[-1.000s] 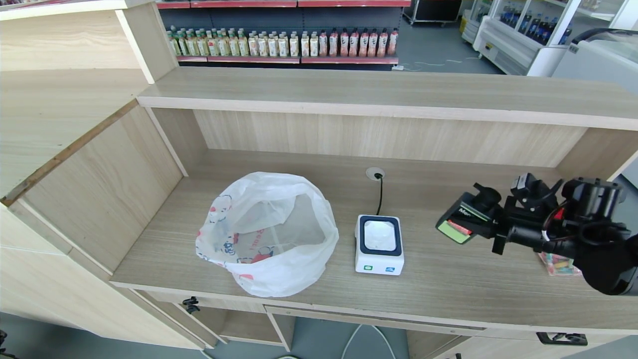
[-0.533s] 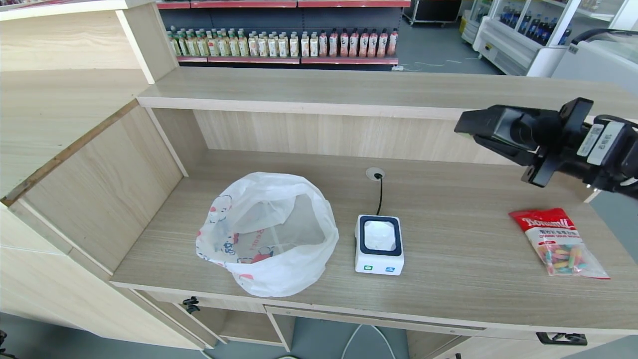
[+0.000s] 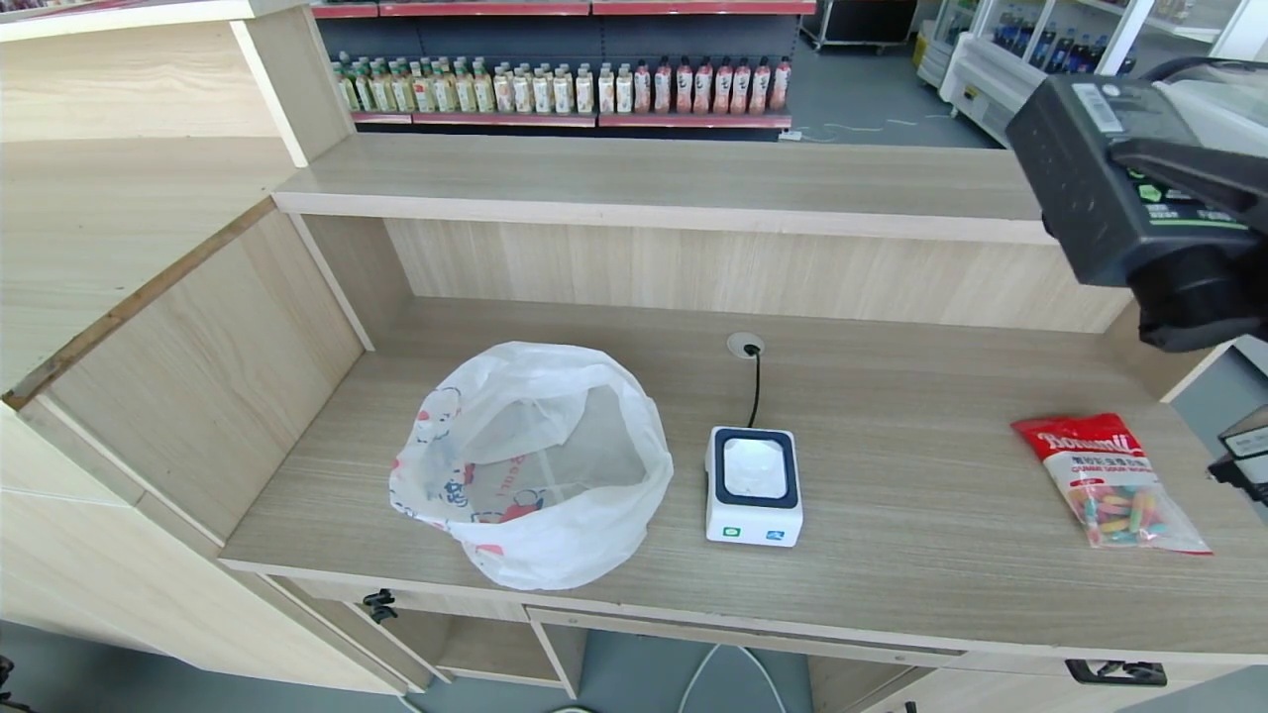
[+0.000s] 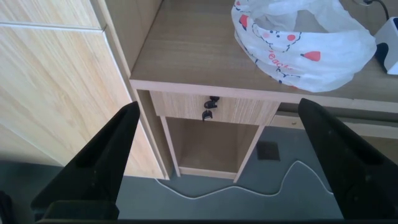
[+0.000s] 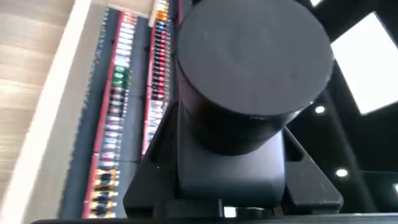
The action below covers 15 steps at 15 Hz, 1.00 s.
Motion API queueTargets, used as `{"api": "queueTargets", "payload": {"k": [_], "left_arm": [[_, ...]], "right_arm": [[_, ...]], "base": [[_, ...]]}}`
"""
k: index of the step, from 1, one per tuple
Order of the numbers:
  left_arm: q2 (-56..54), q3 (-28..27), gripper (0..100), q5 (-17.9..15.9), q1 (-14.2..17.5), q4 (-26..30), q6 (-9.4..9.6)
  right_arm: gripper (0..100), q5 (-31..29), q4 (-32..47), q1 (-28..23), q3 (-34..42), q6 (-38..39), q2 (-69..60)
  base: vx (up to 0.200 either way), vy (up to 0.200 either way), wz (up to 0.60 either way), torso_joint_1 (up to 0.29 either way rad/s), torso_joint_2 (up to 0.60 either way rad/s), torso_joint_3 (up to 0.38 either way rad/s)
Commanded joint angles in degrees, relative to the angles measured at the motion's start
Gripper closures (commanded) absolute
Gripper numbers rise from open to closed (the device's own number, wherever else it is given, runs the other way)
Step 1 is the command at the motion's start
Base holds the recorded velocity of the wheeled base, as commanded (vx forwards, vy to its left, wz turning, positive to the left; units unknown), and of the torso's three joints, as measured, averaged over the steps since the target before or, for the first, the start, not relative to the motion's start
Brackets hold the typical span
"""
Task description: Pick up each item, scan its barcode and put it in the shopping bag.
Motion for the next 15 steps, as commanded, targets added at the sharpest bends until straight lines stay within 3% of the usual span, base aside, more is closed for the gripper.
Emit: {"api": "queueTargets", "payload": {"k": [1, 3, 5, 9, 15], "left_arm": [[0.0, 0.0, 0, 0.0, 0.0, 0.0, -0.06], [0.0, 0.0, 0, 0.0, 0.0, 0.0, 0.02], [0.0, 0.0, 0, 0.0, 0.0, 0.0, -0.06], [0.0, 0.0, 0, 0.0, 0.0, 0.0, 0.02], [0.0, 0.0, 0, 0.0, 0.0, 0.0, 0.02]], "right_arm": [[100, 0.0, -4.6, 0.9, 1.6, -1.8, -3.5], [100, 0.9, -5.0, 7.0, 7.7, -13.0, -6.8], [100, 1.2, -5.0, 10.7, 15.4, -17.8, -10.7], [100, 0.8, -5.6, 15.3, 24.3, -34.2, -17.9], [100, 0.2, -5.5, 19.6, 25.4, -40.3, -21.5]], "base": [[0.0, 0.0, 0.0, 0.0, 0.0, 0.0], [0.0, 0.0, 0.0, 0.0, 0.0, 0.0], [0.0, 0.0, 0.0, 0.0, 0.0, 0.0], [0.0, 0.0, 0.0, 0.0, 0.0, 0.0], [0.0, 0.0, 0.0, 0.0, 0.0, 0.0]]}}
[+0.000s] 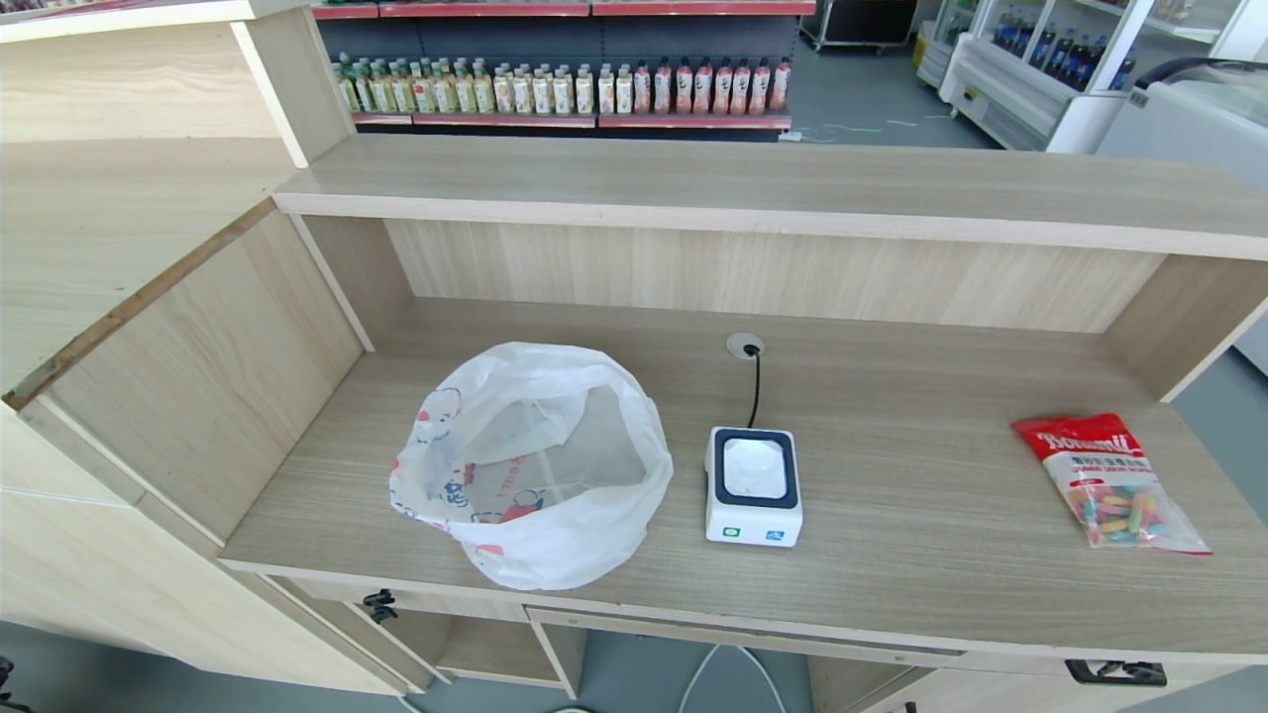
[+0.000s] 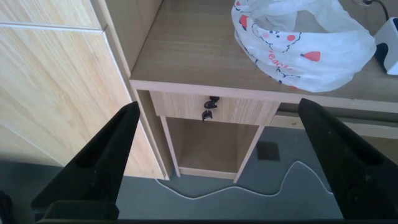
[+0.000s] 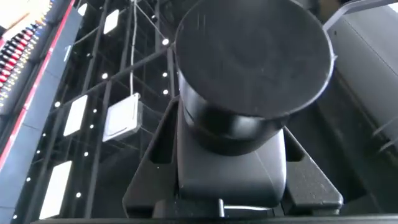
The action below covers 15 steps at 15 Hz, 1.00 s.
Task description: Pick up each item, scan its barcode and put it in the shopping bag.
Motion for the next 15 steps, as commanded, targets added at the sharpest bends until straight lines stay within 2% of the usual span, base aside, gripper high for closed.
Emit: {"api": "queueTargets", "payload": {"k": [1, 5, 7, 9, 10, 11, 12, 14, 15], "left_arm": [[0.0, 0.0, 0, 0.0, 0.0, 0.0, 0.02], [0.0, 0.0, 0, 0.0, 0.0, 0.0, 0.02], [0.0, 0.0, 0, 0.0, 0.0, 0.0, 0.02], [0.0, 0.0, 0, 0.0, 0.0, 0.0, -0.06], [0.0, 0.0, 0, 0.0, 0.0, 0.0, -0.06], [0.0, 0.0, 0, 0.0, 0.0, 0.0, 0.02], [0.0, 0.0, 0, 0.0, 0.0, 0.0, -0.06], [0.0, 0.0, 0, 0.0, 0.0, 0.0, -0.06], [0.0, 0.0, 0, 0.0, 0.0, 0.0, -0.06]], "right_arm": [[100, 0.0, 0.0, 1.1, 0.1, 0.1, -1.3], [100, -0.1, 0.2, 1.3, 0.0, 0.4, -1.2], [100, -0.6, 0.1, 4.5, -0.5, 3.5, -1.1], [100, -8.5, 0.9, 4.5, -1.7, 12.5, 0.1], [100, -17.1, 3.5, 4.5, -2.0, 20.9, 1.9], [100, -29.2, 9.3, 5.1, -2.0, 33.8, 3.8], [100, -37.7, 12.7, 6.2, -2.5, 42.8, 4.4], [100, -69.5, 21.9, 11.0, -7.1, 65.7, 6.3], [100, -81.9, 29.1, 14.2, -10.1, 77.8, 7.3]], "base": [[0.0, 0.0, 0.0, 0.0, 0.0, 0.0], [0.0, 0.0, 0.0, 0.0, 0.0, 0.0], [0.0, 0.0, 0.0, 0.0, 0.0, 0.0], [0.0, 0.0, 0.0, 0.0, 0.0, 0.0], [0.0, 0.0, 0.0, 0.0, 0.0, 0.0], [0.0, 0.0, 0.0, 0.0, 0.0, 0.0], [0.0, 0.0, 0.0, 0.0, 0.0, 0.0], [0.0, 0.0, 0.0, 0.0, 0.0, 0.0], [0.0, 0.0, 0.0, 0.0, 0.0, 0.0]]}}
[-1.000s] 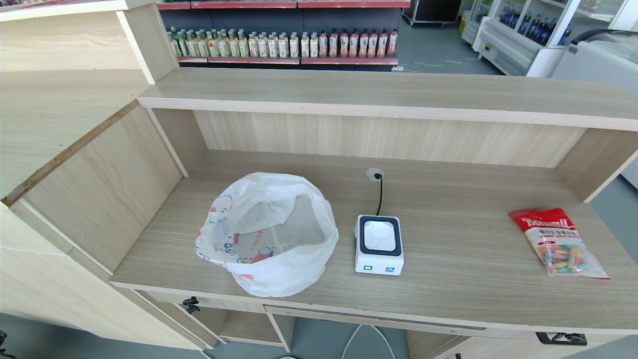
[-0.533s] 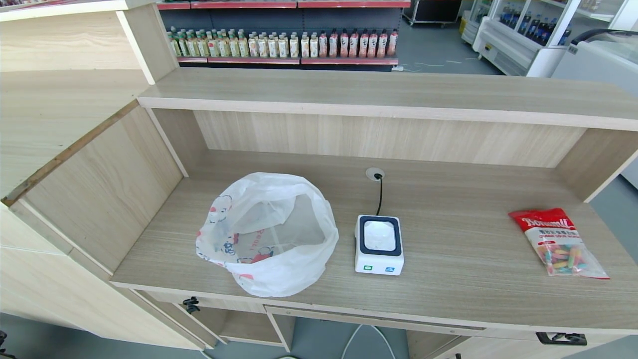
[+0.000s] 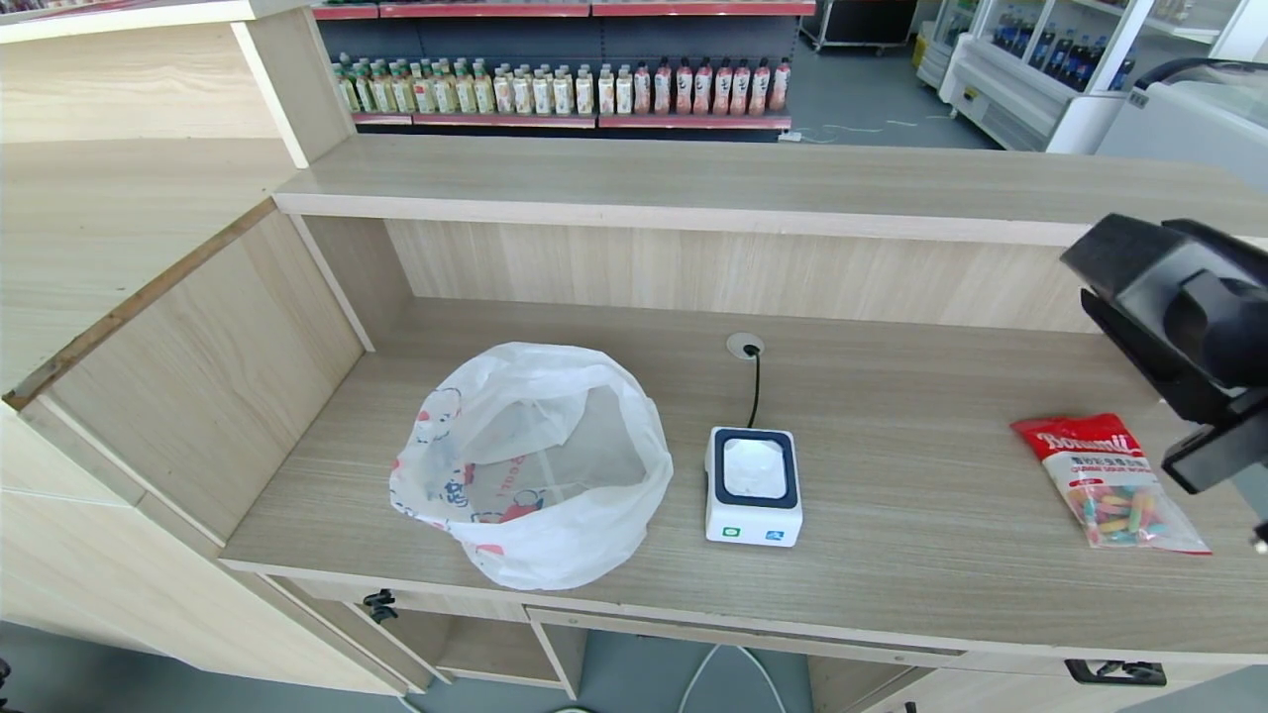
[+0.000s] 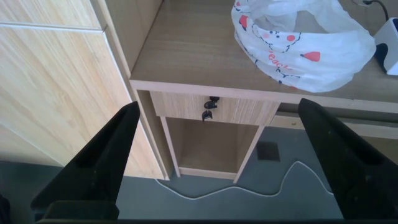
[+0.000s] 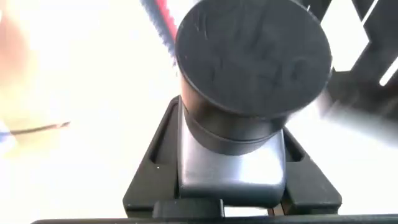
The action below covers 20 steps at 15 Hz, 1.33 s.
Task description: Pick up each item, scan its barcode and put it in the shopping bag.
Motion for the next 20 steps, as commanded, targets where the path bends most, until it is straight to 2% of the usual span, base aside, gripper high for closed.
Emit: {"api": "queueTargets", "payload": {"k": [1, 2, 3, 4, 5, 6, 7, 9, 11, 12, 14, 16, 20], "left_arm": [[0.0, 0.0, 0, 0.0, 0.0, 0.0, 0.05], [0.0, 0.0, 0, 0.0, 0.0, 0.0, 0.05], [0.0, 0.0, 0, 0.0, 0.0, 0.0, 0.05], [0.0, 0.0, 0, 0.0, 0.0, 0.0, -0.04], [0.0, 0.0, 0, 0.0, 0.0, 0.0, 0.05], [0.0, 0.0, 0, 0.0, 0.0, 0.1, 0.05], [0.0, 0.0, 0, 0.0, 0.0, 0.0, -0.04], [0.0, 0.0, 0, 0.0, 0.0, 0.0, 0.05], [0.0, 0.0, 0, 0.0, 0.0, 0.0, 0.05], [0.0, 0.0, 0, 0.0, 0.0, 0.0, 0.05], [0.0, 0.0, 0, 0.0, 0.0, 0.0, -0.04], [0.0, 0.0, 0, 0.0, 0.0, 0.0, 0.05], [0.0, 0.0, 0, 0.0, 0.0, 0.0, -0.04]], "right_arm": [[100, -22.3, 17.5, 5.6, -8.1, 23.4, 4.2], [100, -24.6, 23.1, 3.5, -10.7, 27.4, 4.3], [100, -24.9, 38.6, -5.7, -16.8, 33.5, 4.4], [100, -24.1, 49.6, -10.3, -22.3, 37.1, 5.0], [100, -22.1, 59.8, -13.8, -28.1, 42.5, 5.9], [100, -16.3, 68.1, -17.3, -32.8, 47.3, 6.2], [100, -8.5, 69.8, -20.7, -34.5, 48.6, 6.2], [100, 11.8, 70.0, -30.1, -34.6, 48.5, 6.0], [100, 20.9, 70.1, -36.0, -32.9, 47.9, 6.2], [100, 27.4, 70.1, -40.0, -31.1, 46.0, 6.4], [100, 34.1, 69.8, -42.9, -29.5, 41.3, 7.2], [100, 39.7, 69.6, -43.3, -29.4, 41.4, 8.2], [100, 44.6, 69.4, -42.1, -29.4, 41.8, 9.5]], "base": [[0.0, 0.0, 0.0, 0.0, 0.0, 0.0], [0.0, 0.0, 0.0, 0.0, 0.0, 0.0], [0.0, 0.0, 0.0, 0.0, 0.0, 0.0], [0.0, 0.0, 0.0, 0.0, 0.0, 0.0], [0.0, 0.0, 0.0, 0.0, 0.0, 0.0], [0.0, 0.0, 0.0, 0.0, 0.0, 0.0], [0.0, 0.0, 0.0, 0.0, 0.0, 0.0], [0.0, 0.0, 0.0, 0.0, 0.0, 0.0], [0.0, 0.0, 0.0, 0.0, 0.0, 0.0], [0.0, 0.0, 0.0, 0.0, 0.0, 0.0], [0.0, 0.0, 0.0, 0.0, 0.0, 0.0], [0.0, 0.0, 0.3, 0.001, 0.0, 0.001], [0.0, 0.0, 0.6, 0.001, 0.0, 0.002]]}}
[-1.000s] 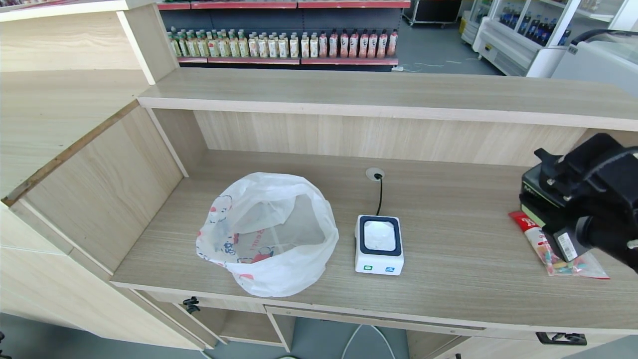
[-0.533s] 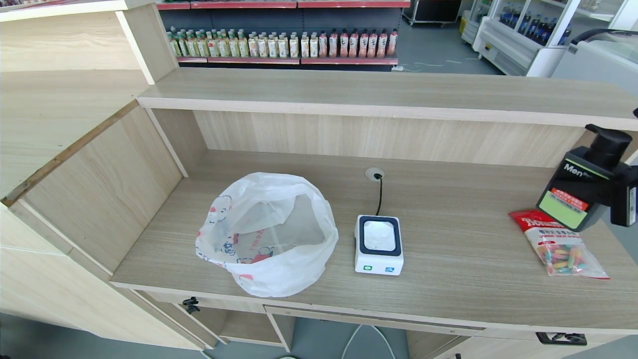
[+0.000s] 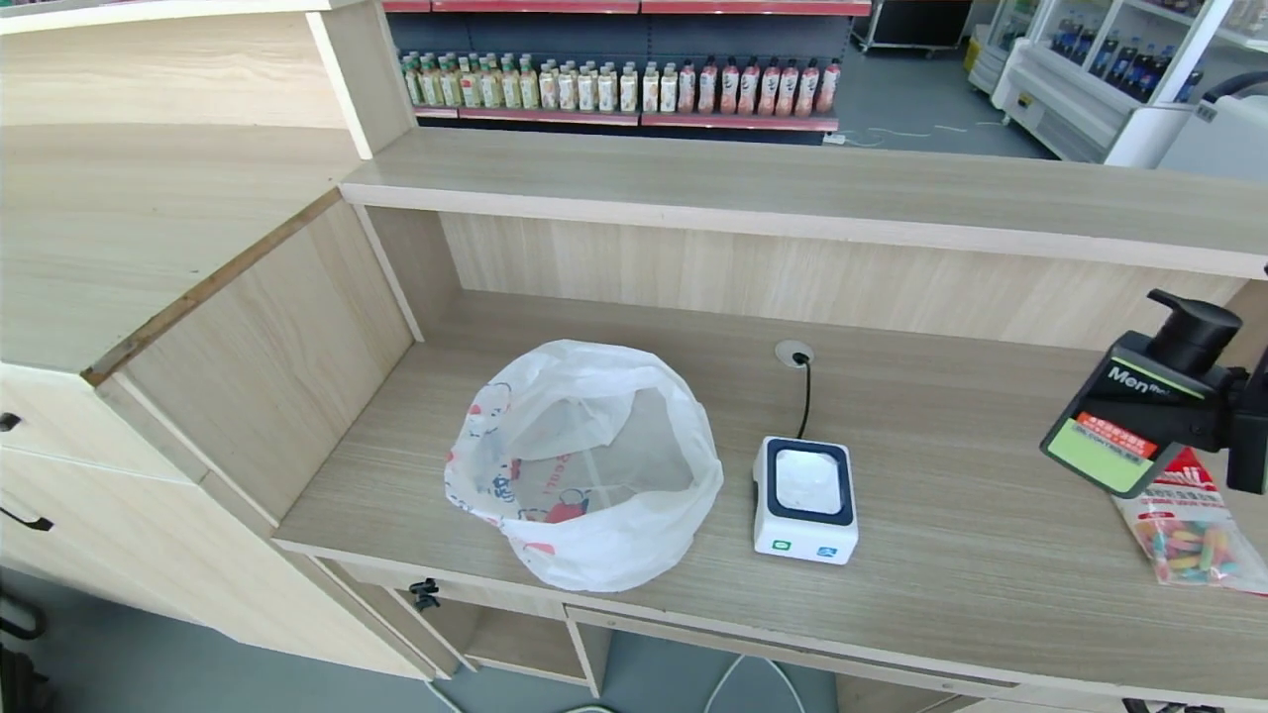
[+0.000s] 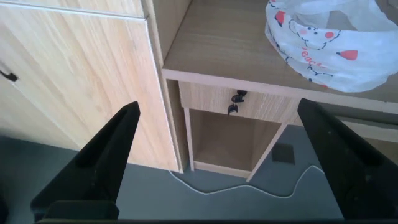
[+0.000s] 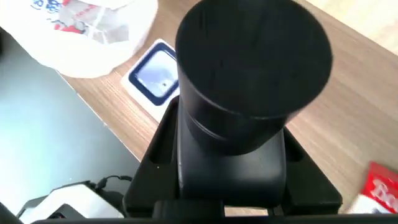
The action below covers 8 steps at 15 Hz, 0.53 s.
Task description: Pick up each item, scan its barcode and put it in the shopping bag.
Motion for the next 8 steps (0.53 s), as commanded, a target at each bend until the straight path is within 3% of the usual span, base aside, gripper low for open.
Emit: {"api": "queueTargets", "payload": {"k": [1, 2, 4, 8], "left_arm": [[0.0, 0.0, 0, 0.0, 0.0, 0.0, 0.02], [0.0, 0.0, 0, 0.0, 0.0, 0.0, -0.06], [0.0, 0.0, 0, 0.0, 0.0, 0.0, 0.02], [0.0, 0.0, 0, 0.0, 0.0, 0.0, -0.06]], "right_arm": [[100, 0.7, 0.0, 1.1, 0.4, 0.1, 1.1], [100, 1.2, 0.0, 1.7, 0.7, 0.3, 1.7], [100, 9.7, 0.0, 1.8, 0.3, 6.9, 3.7], [100, 14.1, -3.5, 1.7, -1.1, 14.7, 10.5]], "base": [[0.0, 0.0, 0.6, 0.002, 0.0, -0.002], [0.0, 0.0, 0.6, 0.007, 0.0, 0.007], [0.0, 0.0, 0.0, 0.0, 0.0, 0.0], [0.0, 0.0, 0.0, 0.0, 0.0, 0.0]]}}
